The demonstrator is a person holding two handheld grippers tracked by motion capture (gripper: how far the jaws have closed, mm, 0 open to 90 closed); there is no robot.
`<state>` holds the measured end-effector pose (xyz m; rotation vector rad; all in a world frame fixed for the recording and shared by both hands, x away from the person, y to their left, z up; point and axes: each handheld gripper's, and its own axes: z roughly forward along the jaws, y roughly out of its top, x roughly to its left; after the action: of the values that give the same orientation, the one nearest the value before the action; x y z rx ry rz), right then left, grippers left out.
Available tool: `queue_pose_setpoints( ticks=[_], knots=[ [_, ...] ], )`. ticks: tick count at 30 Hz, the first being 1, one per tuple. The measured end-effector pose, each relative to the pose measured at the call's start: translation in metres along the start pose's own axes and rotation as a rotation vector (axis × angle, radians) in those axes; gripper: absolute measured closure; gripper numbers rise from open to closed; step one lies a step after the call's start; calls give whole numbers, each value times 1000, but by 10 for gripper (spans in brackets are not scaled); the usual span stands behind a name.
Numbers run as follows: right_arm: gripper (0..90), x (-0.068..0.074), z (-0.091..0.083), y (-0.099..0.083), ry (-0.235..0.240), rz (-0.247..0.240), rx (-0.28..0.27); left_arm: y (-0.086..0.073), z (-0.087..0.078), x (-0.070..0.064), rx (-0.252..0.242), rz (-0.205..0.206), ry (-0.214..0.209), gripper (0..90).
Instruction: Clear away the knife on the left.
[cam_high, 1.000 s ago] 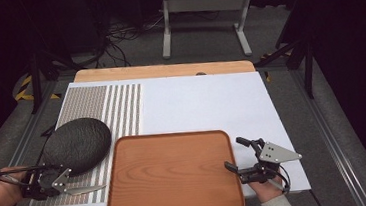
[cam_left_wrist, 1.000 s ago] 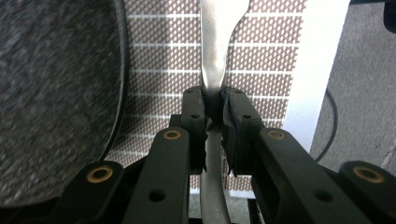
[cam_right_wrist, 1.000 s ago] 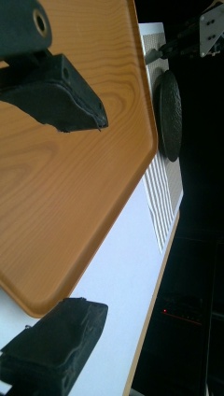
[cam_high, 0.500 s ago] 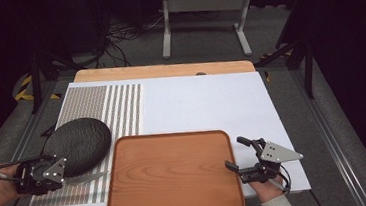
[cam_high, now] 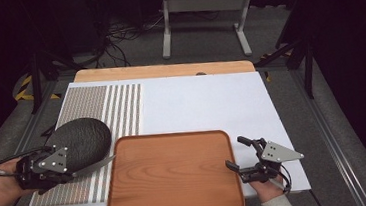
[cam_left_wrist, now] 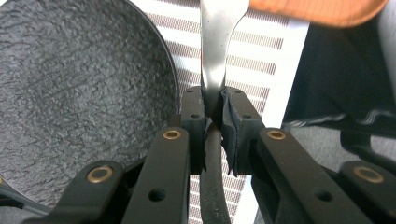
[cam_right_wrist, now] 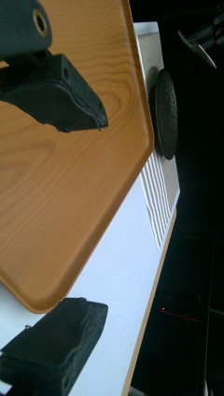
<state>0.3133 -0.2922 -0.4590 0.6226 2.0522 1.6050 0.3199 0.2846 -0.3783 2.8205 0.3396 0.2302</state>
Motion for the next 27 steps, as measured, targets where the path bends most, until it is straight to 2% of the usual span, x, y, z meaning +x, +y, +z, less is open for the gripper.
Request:
queue_pose_setpoints(
  ticks=[1,6,14,15,17,19,21,22,27],
  knots=[
    [101,0,0,0,0,0,0,1,0,0,-8,-7,-2,801],
    [101,0,0,0,0,0,-1,9,-3,0,-42,-109,-1,801],
    [102,0,-1,0,3,4,1,21,-3,-4,-105,-167,-19,801],
    [102,0,-1,0,2,3,2,23,-2,-4,-121,-194,-17,801],
    [102,0,-1,0,2,2,2,24,-2,-4,-126,-207,-14,801],
    [102,0,-1,0,3,3,1,30,-2,-5,-138,-247,-3,800],
    [102,0,-1,0,4,4,2,33,-2,-7,-151,-265,2,800],
    [102,0,-1,0,3,4,5,35,-1,-9,-174,-287,8,800],
    [103,0,-1,1,3,1,6,44,4,-11,-233,-330,-20,800]
  ],
)
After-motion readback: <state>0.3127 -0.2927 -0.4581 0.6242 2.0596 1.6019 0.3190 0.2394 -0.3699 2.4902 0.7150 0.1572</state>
